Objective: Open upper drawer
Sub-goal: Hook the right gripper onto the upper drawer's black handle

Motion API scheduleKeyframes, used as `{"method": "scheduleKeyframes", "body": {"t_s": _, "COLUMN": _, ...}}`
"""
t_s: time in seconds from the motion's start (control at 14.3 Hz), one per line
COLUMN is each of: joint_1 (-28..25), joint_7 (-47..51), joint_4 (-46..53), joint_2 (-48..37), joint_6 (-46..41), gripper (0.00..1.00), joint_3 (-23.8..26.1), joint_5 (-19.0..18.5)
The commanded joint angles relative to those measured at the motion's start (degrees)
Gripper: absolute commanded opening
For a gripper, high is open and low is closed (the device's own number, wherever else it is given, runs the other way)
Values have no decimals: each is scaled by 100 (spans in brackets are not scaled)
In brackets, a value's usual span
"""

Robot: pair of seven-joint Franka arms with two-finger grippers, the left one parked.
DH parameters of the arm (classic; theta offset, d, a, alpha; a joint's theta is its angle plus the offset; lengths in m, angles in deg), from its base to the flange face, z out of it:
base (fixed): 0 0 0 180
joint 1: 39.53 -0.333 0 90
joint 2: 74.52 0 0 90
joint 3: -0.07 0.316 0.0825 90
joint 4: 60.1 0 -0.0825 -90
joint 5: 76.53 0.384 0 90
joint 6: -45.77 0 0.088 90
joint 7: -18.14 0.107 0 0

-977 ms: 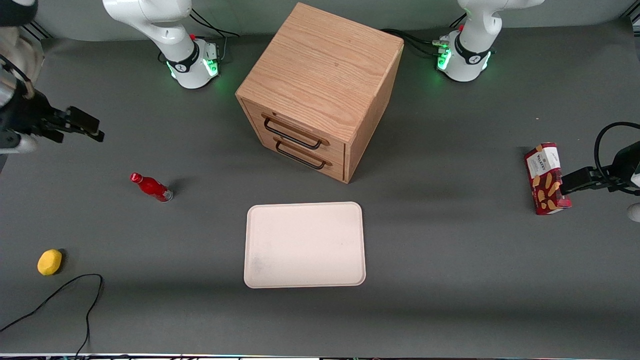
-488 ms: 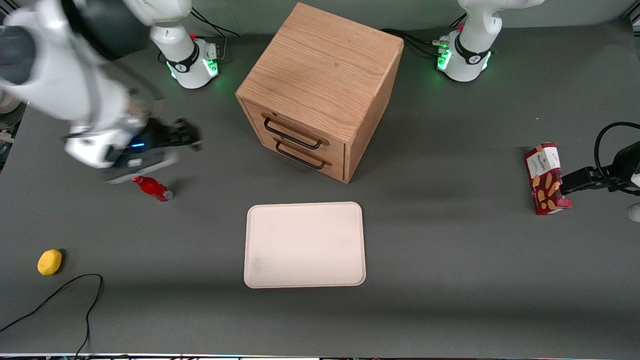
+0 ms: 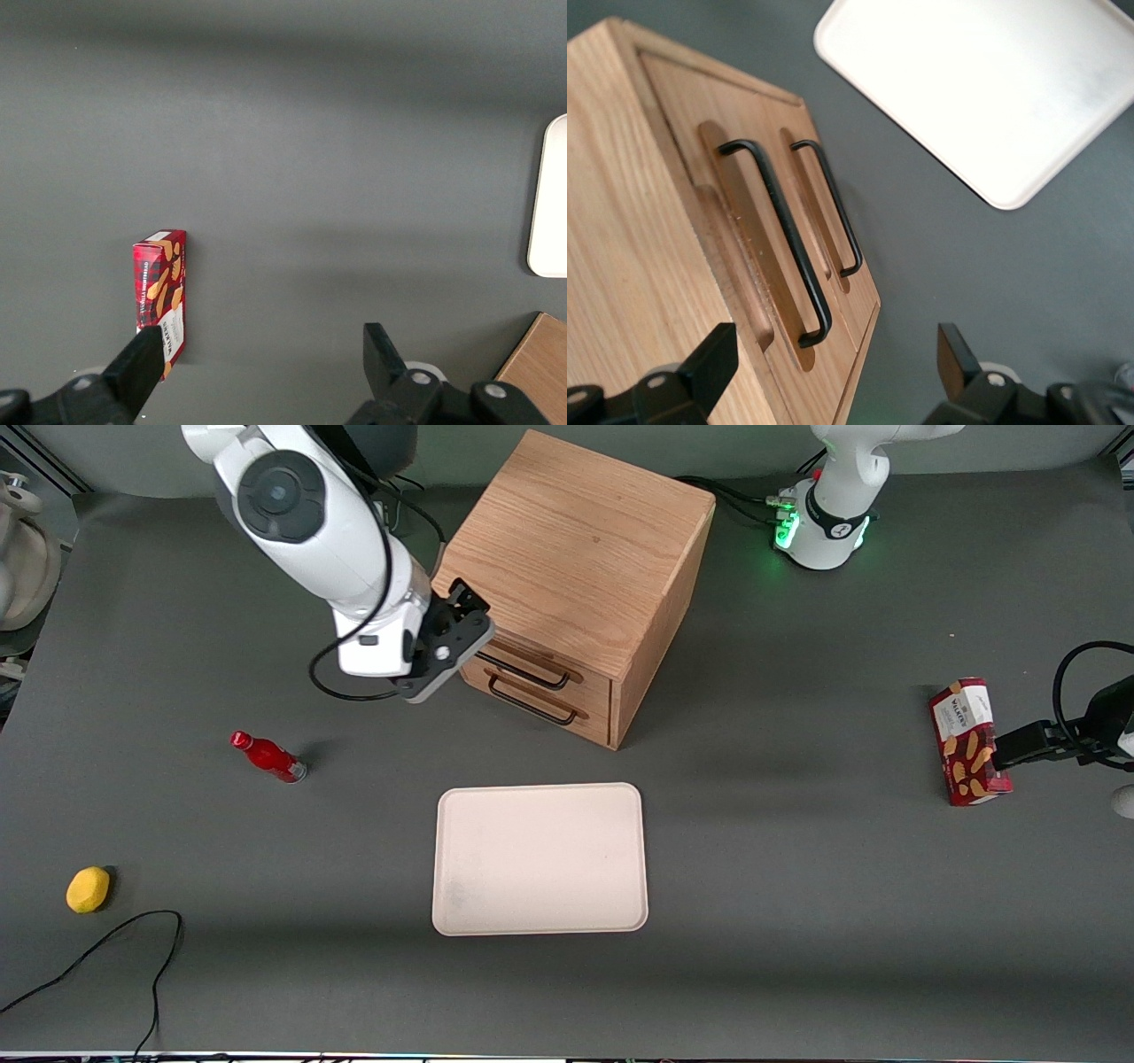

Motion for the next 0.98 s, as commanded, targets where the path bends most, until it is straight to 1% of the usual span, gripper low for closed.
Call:
{"method": "scheduleKeyframes", "body": {"t_s": 0.0, "joint_1": -42, "joint_7": -557, "joint_4": 116, "joint_2": 266, "joint_6": -17, "gripper": 100, "joint_3": 38, "joint_5": 203}}
{"method": "scheduleKeyframes", "body": {"t_s": 0.14, "joint_1": -112, "joint_7": -629, "joint_4": -59, "joint_2": 345, "joint_6": 218, "gripper": 100, "joint_3": 38, "joint_5": 187}}
{"method": "scheduleKeyframes", "body": {"t_s": 0.42, "joint_1": -174, "joint_7": -629, "joint_4": -701, "joint_2": 389, "joint_6": 1098, "gripper": 100, "joint_3": 38, "joint_5": 125}}
{"method": "scheduleKeyframes", "body": {"t_s": 0.63, "joint_1": -218, "joint_7": -629, "joint_4": -772, "joint_2": 582, "joint_6": 1318, "gripper": 100, "joint_3": 30, "joint_5": -190}}
{"method": "scheduleKeyframes", "body": {"t_s": 0.91, "joint_1": -227, "joint_7": -620, "joint_4": -1079, "joint_2": 644, "joint_6": 1801, "gripper": 100, "joint_3": 21, "joint_5": -261}}
